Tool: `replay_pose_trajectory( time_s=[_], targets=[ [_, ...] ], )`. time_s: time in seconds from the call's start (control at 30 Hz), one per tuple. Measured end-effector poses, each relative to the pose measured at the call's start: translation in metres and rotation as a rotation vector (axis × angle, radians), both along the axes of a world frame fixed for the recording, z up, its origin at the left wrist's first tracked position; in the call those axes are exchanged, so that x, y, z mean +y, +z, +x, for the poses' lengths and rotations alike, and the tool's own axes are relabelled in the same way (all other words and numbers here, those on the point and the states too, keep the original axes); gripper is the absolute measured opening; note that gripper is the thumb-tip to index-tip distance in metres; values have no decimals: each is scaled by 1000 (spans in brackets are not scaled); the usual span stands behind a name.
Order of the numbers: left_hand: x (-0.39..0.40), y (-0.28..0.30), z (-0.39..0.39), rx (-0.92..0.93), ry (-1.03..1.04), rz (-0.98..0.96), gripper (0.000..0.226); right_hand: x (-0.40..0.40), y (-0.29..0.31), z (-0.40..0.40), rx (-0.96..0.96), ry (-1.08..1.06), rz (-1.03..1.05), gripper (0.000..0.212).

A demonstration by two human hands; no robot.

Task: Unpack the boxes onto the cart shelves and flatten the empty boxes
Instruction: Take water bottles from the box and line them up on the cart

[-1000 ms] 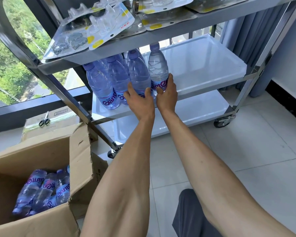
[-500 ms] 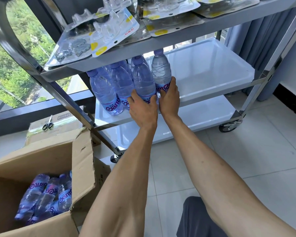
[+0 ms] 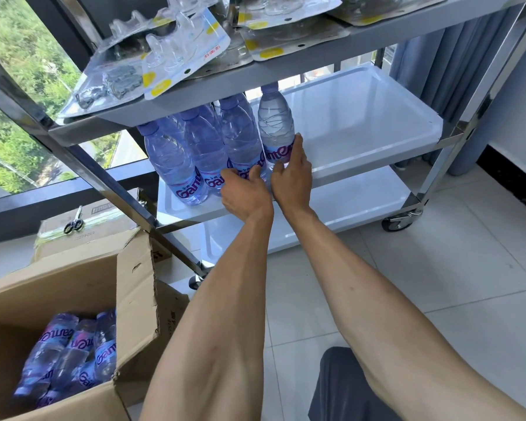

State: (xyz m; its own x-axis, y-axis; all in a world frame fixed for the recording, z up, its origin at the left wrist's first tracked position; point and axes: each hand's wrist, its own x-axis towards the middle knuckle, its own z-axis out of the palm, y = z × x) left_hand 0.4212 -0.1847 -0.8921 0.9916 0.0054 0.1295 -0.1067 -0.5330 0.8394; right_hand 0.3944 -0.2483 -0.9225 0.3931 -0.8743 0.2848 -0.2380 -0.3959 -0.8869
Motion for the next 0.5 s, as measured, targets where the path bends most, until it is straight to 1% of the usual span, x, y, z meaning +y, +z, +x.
replay_pose_trajectory(
  time_s=[0.23, 0.5],
  targets=[
    [-4, -2, 7, 1, 12, -62, 37, -2, -6, 7, 14, -22, 5, 69],
    [-8, -11, 8, 23, 45, -194, 33, -1, -7, 7, 24, -44, -24, 68]
  ],
)
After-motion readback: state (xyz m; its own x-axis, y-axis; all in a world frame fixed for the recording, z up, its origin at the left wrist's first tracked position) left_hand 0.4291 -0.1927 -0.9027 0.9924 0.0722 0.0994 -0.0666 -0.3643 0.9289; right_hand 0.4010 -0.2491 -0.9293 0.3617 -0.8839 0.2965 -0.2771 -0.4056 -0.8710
